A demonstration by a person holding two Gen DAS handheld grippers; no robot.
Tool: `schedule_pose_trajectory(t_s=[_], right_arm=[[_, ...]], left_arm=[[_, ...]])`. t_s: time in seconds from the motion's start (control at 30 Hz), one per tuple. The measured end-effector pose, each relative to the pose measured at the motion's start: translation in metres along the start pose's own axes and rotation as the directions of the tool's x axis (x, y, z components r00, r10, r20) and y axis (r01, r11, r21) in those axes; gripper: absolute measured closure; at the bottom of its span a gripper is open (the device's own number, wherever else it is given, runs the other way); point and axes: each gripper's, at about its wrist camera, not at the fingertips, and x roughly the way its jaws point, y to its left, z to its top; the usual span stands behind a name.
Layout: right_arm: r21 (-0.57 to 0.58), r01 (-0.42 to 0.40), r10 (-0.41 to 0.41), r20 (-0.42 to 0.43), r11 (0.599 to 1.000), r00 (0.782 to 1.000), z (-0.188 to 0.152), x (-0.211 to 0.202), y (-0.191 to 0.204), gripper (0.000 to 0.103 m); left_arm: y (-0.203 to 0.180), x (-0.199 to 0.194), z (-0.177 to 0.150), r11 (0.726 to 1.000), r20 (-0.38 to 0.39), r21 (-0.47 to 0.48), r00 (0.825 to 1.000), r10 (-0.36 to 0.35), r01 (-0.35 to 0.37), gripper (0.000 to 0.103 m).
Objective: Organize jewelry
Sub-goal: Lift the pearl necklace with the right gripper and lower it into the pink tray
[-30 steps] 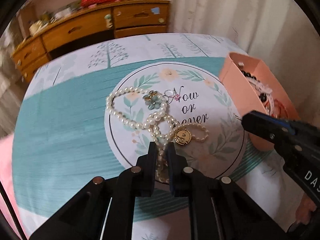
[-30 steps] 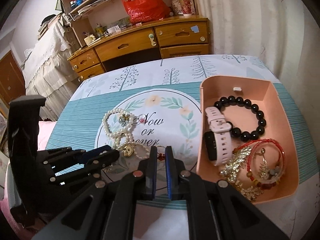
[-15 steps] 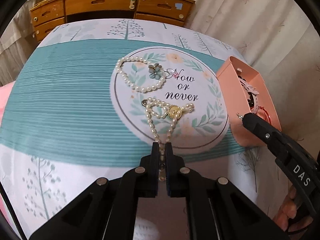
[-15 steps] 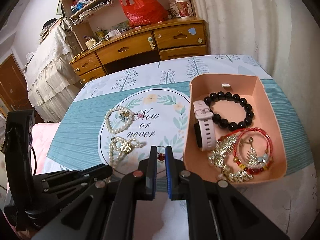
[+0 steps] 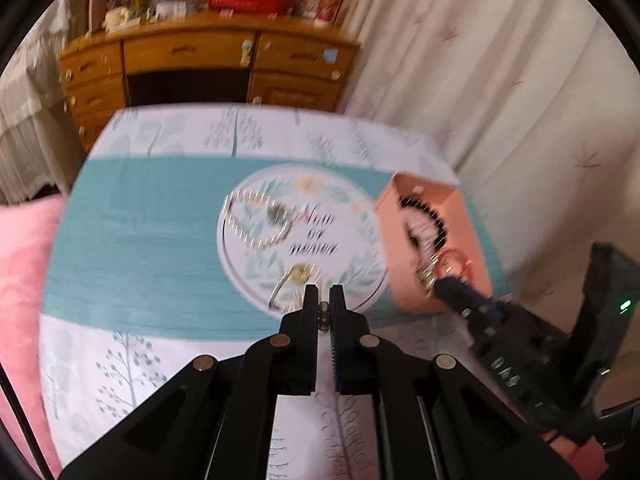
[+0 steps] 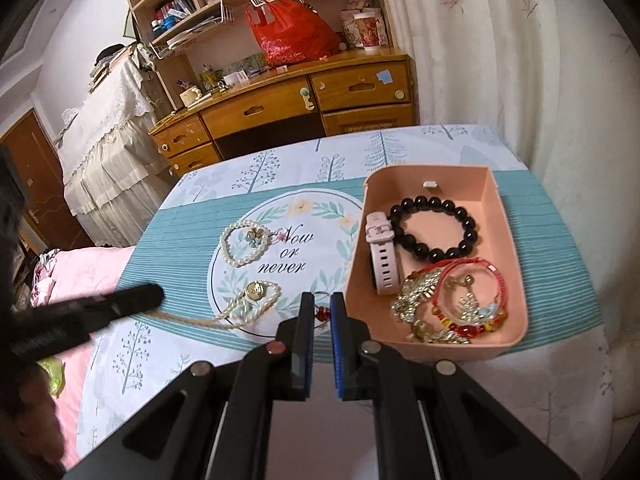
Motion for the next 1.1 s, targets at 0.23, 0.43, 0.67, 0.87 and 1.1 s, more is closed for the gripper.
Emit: schedule_pose_trajectory(t_s=[0.23, 0.43, 0.67, 0.87, 1.1], right_arm=[[-0.053, 0.012, -0.011, 0.033, 0.999, 0.999, 0.009, -0.024, -0.006, 0.095], [-0.137, 0.022, -0.015, 0.052, 0.99, 0.999, 0.02, -0.048, -0.004, 0.095], [-0.112, 0.004, 0.009, 0.111, 0.994, 0.994, 0.032, -0.075, -0.015, 0.095], [-0.064, 0.045, -0.036, 0.139, 0.997, 0.99, 0.033, -0.075, -0.037, 0.095], [-0.064, 0.108, -0.103, 0.083, 0.992, 0.991, 0.02, -0.044, -0.062, 0.095]], left_arm=[[-0.041, -0.039, 0.033, 0.99, 0.08, 0.113, 0.992, -0.093, 0.084, 0.1], [-0.085, -0.064, 0.058, 0.958, 0.145, 0.234, 0.969, -0.202, 0.164, 0.1], [-0.123, -0.072, 0.079, 0.918, 0.19, 0.31, 0.93, -0.316, 0.248, 0.1], [-0.142, -0.045, 0.086, 0.908, 0.186, 0.327, 0.924, -0.335, 0.263, 0.1], [-0.142, 0.01, 0.076, 0.932, 0.11, 0.264, 0.952, -0.285, 0.248, 0.1]])
